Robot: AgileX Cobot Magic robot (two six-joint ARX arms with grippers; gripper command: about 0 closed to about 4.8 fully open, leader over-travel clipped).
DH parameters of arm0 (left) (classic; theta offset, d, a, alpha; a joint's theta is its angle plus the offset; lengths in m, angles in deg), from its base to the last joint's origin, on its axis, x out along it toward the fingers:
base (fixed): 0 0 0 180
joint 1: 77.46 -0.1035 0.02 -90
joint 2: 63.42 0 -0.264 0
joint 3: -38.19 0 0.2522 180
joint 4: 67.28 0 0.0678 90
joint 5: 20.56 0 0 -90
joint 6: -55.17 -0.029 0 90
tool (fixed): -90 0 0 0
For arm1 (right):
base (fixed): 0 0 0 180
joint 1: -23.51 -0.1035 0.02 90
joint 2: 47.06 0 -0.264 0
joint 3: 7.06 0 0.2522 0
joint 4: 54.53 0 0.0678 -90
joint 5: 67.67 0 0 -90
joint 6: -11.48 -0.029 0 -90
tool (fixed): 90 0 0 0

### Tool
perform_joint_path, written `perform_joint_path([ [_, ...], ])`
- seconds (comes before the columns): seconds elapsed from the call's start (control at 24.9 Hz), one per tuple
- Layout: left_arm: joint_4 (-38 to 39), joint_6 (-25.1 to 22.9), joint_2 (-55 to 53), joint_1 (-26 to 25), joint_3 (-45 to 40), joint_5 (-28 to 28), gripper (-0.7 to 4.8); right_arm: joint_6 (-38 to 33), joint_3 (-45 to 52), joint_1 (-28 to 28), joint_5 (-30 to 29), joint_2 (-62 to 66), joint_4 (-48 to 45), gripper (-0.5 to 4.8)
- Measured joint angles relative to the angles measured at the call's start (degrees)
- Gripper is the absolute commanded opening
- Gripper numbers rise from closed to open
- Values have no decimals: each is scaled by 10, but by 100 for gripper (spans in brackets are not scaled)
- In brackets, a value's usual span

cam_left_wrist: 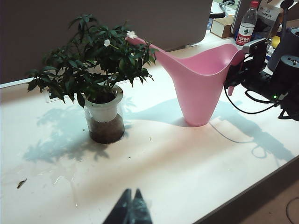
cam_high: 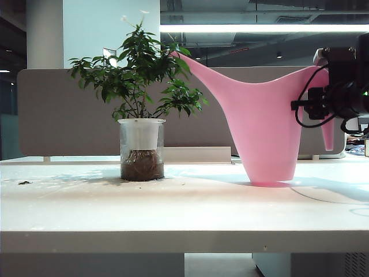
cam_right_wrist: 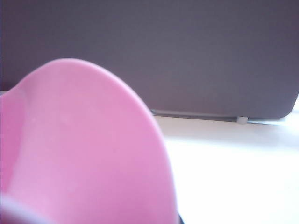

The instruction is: Pick up the watering can from the table, water the potted plant, and put the can back.

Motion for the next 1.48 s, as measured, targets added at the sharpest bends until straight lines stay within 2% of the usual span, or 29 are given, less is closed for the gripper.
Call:
perform_joint_path([
  [0.28, 0, 0, 0, 0, 0, 0, -5, -6, 0, 0, -1, 19, -23, 7],
  [0.32, 0, 0, 0, 0, 0, 0, -5, -8, 3, 0, -1, 20, -25, 50],
  [0.36, 0, 0, 0, 0, 0, 0, -5, -9, 9, 0, -1, 19, -30, 68],
  [0.44, 0, 0, 0, 0, 0, 0, -5, -12, 17, 0, 0, 19, -34, 72],
  [0.48, 0, 0, 0, 0, 0, 0, -5, -14, 26, 0, 0, 18, -38, 100],
  [0.52, 0, 0, 0, 0, 0, 0, -5, -16, 30, 0, 0, 17, -40, 179],
  [0.56, 0, 0, 0, 0, 0, 0, -5, -15, 36, 0, 0, 17, -49, 219],
  [0.6, 0, 0, 0, 0, 0, 0, -5, -13, 39, 0, -1, 17, -50, 287],
  [0.72, 0, 0, 0, 0, 0, 0, -5, -12, 52, 0, -1, 17, -38, 333],
  [0.8, 0, 0, 0, 0, 0, 0, -5, -12, 56, 0, -1, 17, -37, 341],
  [1.12, 0, 0, 0, 0, 0, 0, -5, -12, 176, 0, 0, -84, -38, 337],
  [1.16, 0, 0, 0, 0, 0, 0, -5, -12, 201, -1, 0, -109, -37, 322],
  [1.24, 0, 0, 0, 0, 0, 0, -5, -12, 259, -5, 0, -180, -37, 220],
  [1.28, 0, 0, 0, 0, 0, 0, -5, -12, 276, -5, 0, -200, -37, 150],
  [1.32, 0, 0, 0, 0, 0, 0, -5, -12, 297, -5, 0, -226, -37, 40],
  [1.4, 0, 0, 0, 0, 0, 0, -5, -12, 346, -5, -1, -290, -37, -1],
  [1.48, 0, 0, 0, 0, 0, 0, -5, -12, 405, -4, -1, -381, -38, -1],
])
